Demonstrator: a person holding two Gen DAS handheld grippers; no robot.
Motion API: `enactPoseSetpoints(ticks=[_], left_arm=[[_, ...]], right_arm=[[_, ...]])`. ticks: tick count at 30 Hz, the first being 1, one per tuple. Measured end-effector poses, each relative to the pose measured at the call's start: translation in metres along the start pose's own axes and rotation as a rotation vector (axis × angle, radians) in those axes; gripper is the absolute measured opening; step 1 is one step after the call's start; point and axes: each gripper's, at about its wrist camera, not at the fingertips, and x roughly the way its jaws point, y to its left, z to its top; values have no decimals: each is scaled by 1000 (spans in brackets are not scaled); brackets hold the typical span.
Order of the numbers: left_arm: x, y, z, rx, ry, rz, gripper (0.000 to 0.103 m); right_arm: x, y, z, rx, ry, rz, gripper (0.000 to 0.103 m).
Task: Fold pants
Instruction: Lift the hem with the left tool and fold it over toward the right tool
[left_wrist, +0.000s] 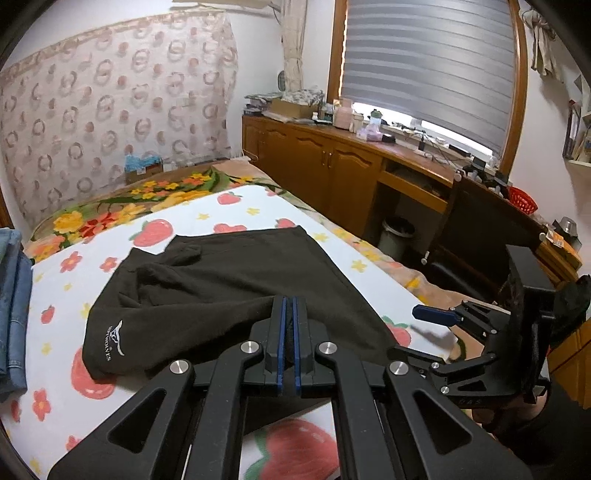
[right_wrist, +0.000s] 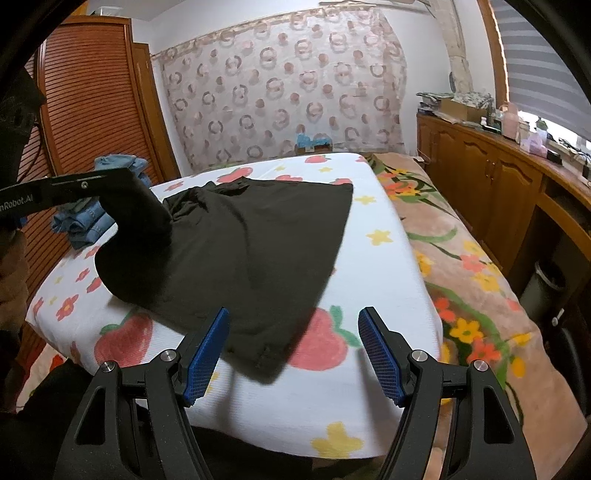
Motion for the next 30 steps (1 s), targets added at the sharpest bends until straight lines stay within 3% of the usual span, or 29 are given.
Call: enactPoseSetpoints(ticks=[4,6,7,12,13,15,17,23,30], left_arm=[[1,2,0,-28,19,4,5],[0,3,0,-23,22,44,10],[-1,4,-1,-23,20,59,20],[-8,23,-12,-31,13,140,26],[-9,27,-14,-36,11,148,43],[-14,35,-20,-51,-6,162,57],[-17,44,-28,-70,-10,171,82],[-12,62,-52,-103,35,189,82],[-3,77,-75,-140,95,201,82]], right_arm=[[-4,7,-1,4,-5,-2,73],[-5,11,-2,-2,-10,-3,73],[-5,12,-3,-5,-12,-4,73],[2,20,-1,-15,-13,8,73],[4,22,-1,-18,-14,13,73],[8,26,-1,-29,-11,19,73],[13,29,0,-41,-1,26,73],[21,39,1,-58,7,34,73],[31,49,7,-84,18,73,64]])
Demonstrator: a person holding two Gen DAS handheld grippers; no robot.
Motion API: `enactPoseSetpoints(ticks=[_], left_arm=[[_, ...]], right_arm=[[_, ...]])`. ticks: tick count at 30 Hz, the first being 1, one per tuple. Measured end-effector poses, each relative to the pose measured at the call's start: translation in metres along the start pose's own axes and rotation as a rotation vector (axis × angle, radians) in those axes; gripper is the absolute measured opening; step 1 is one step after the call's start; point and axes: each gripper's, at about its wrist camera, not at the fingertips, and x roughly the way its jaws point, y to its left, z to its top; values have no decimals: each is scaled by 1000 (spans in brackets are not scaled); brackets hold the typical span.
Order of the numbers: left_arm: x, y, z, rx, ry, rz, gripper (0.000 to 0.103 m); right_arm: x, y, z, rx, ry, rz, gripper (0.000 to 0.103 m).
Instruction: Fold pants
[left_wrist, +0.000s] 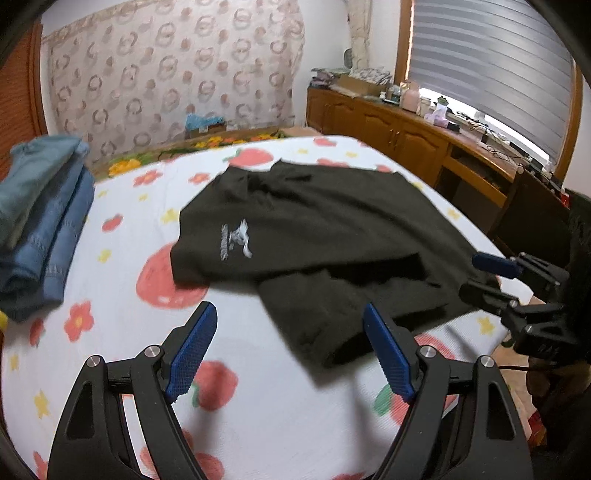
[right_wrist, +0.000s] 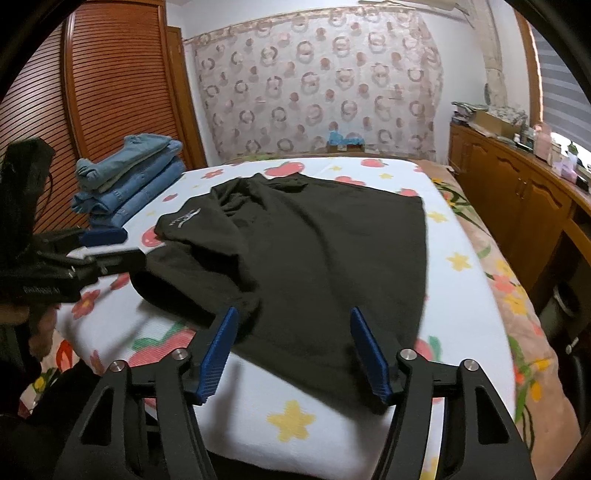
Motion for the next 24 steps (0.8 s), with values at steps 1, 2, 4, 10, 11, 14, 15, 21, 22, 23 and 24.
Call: enactPoseSetpoints(ticks=[1,2,4,10,11,14,15,21,22,23,24], left_arm=[[2,1,-2,-4,7,0,82],[3,2,-2,-7,14,0,82],[7,3,-5,-8,26,0,82],[12,4,-15,-17,45,-10,82],[13,3,-17,-18,47,-12,82],[15,4,-21,-24,49,-20,82],[14,4,-22,-20,45,-20,82],[13,4,-24,-16,30,-22,82],[12,4,-24,-15,28,-21,82],[12,4,-24,-14,26,-20,82],[12,3,-24,-12,22,-19,82]], right_arm=[[1,0,0,-4,3,4,63],[2,0,1,-9,6,7,62],[4,-2,3,-14,8,12,59],[13,-3,7,-12,25,33,47],[15,-3,8,-14,29,36,46],[19,-3,8,-18,45,53,42],[20,-3,9,-19,47,60,42],[27,3,13,-21,71,72,36],[27,4,14,-20,73,73,36],[27,3,14,-19,75,78,36],[29,5,16,-19,77,80,35]])
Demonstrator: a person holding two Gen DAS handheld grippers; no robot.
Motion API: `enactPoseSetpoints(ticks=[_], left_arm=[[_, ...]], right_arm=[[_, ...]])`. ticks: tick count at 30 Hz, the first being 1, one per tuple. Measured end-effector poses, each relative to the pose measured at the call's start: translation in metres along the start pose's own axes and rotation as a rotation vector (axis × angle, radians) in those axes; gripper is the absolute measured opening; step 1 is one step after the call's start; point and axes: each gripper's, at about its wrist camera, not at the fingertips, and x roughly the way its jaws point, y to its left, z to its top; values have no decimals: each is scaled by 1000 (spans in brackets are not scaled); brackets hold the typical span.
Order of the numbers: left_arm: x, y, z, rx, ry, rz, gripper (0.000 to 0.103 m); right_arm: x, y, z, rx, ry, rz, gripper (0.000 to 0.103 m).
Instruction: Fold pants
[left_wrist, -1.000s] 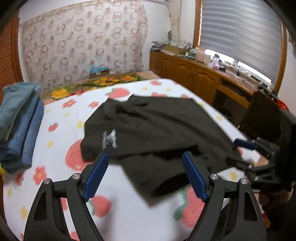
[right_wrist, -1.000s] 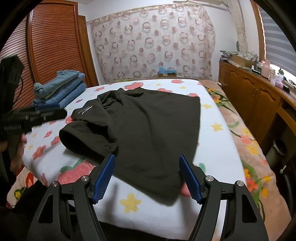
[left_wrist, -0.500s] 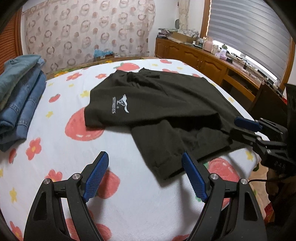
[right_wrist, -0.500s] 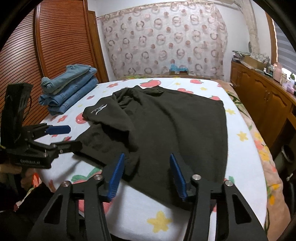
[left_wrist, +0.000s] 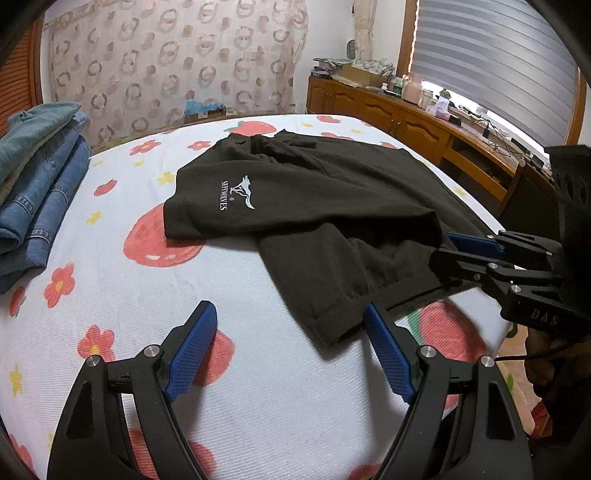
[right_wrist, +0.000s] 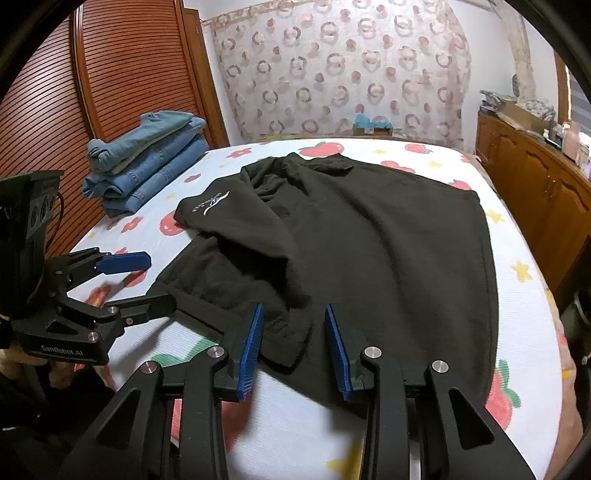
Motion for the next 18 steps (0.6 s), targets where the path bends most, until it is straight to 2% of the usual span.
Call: enactPoseSetpoints(ticks=[10,15,18], left_arm=[[0,-3,-2,17,-13,20,83],[-4,-2,-1,-14,-17,-6,83],[-12,-4,2,-12,-50,-1,83]], right_arm=[[3,11,5,-27,-9,24,9],[-13,14,9,-36,-69,33,6],[-28,14,13,-41,-120,14,5]])
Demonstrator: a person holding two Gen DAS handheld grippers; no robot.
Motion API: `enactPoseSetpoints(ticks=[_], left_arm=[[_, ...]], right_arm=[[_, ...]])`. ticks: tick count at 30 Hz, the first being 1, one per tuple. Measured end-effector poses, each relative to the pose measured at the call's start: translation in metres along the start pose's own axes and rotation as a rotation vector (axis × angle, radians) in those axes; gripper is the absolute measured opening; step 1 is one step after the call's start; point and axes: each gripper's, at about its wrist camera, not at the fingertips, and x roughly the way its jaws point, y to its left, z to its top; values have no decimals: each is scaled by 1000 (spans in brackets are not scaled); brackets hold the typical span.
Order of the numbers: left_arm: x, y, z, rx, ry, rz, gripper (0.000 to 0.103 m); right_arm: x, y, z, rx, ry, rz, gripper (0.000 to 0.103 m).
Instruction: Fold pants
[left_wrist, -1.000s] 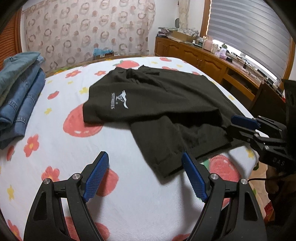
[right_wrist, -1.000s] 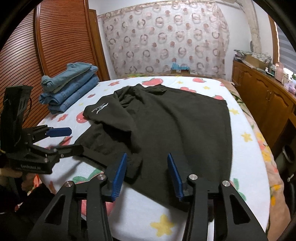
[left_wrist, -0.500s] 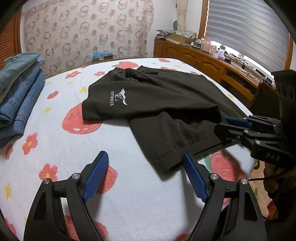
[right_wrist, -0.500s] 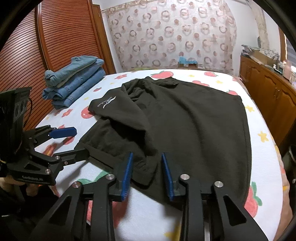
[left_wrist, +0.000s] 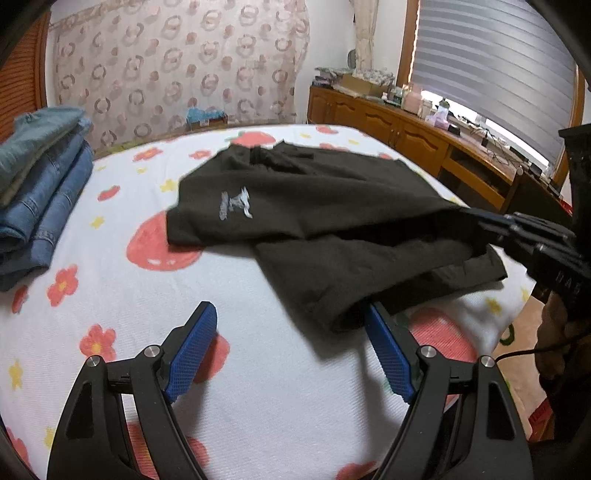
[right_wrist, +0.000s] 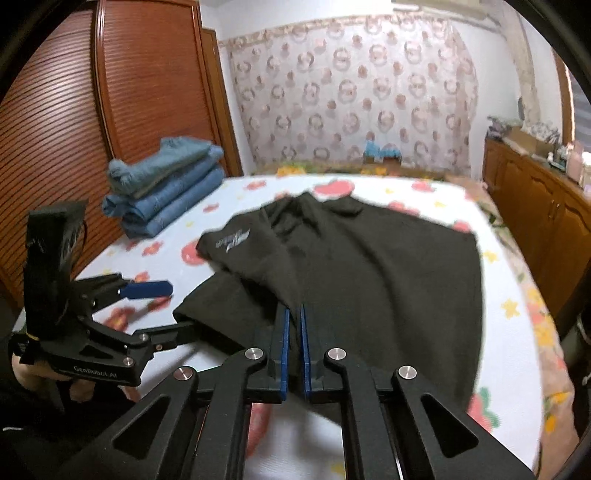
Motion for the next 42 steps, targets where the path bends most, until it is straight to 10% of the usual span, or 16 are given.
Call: enactPoseSetpoints(ticks=[17,21,27,30,42], left_arm=[[-12,0,12,-15,-67,-6,83],[-8,4,10,-17,-54,4,83],[-6,3,7,-20,-43,4,83],[-6,3,6,-17,-43,6,83],[-13,1,13,-13,-75,-5,83]], right_arm=[[-10,-5,-12,37,-10,-51,3],[2,0,-14,12,32,-44,29],[13,-1,-15,6,86,-42,31],[17,-8,-10,14,103,-9,1],[-48,-19,6,4,-80,-46,1]])
